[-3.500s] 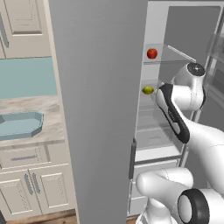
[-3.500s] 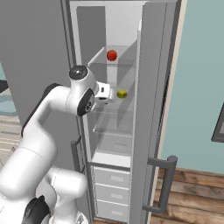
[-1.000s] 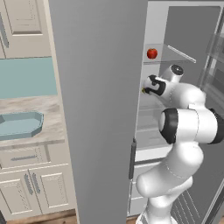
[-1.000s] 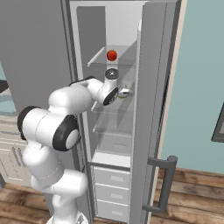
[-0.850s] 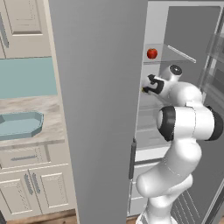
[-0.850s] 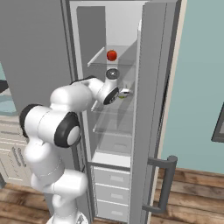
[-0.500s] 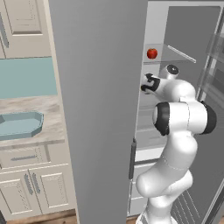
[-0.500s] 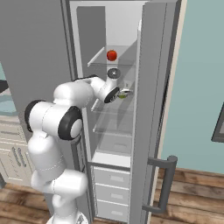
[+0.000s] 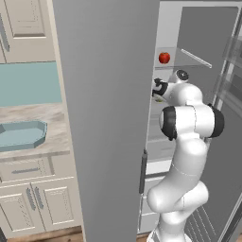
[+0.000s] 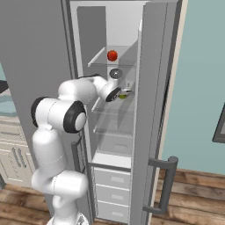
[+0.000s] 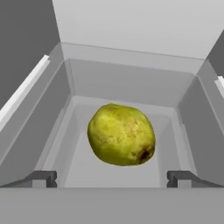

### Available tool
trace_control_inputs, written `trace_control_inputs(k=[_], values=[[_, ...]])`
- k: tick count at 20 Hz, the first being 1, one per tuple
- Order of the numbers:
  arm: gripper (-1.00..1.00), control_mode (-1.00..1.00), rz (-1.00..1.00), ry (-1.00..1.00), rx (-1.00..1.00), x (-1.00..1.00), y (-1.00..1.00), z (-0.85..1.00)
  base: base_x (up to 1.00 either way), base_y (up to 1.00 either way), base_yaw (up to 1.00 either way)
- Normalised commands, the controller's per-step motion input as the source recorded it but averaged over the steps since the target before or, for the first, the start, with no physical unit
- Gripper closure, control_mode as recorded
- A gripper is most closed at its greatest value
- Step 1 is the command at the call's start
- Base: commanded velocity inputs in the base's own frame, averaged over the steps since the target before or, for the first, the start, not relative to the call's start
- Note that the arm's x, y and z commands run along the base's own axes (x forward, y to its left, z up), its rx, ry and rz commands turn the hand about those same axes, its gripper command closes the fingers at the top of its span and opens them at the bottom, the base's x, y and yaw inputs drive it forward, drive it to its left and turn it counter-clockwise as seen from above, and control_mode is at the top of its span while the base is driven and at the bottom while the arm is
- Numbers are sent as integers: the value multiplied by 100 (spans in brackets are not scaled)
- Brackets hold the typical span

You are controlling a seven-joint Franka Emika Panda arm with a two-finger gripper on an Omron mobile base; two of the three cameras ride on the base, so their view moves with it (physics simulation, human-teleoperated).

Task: Pick the apple and pear from the fridge and place them inside the tupperware on the counter.

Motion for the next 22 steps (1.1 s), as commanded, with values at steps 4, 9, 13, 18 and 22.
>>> trace_control_inputs(k=[4,9,13,18,22], values=[[-100,-100,2,0,0,30,-2,-9,0,0,0],[-100,-100,2,0,0,28,-2,-8,0,0,0],[-100,-100,2,0,0,27,-1,-12,0,0,0],[-100,-100,1,0,0,20,-1,-13,0,0,0],[-100,-100,3,0,0,10,0,-18,0,0,0]])
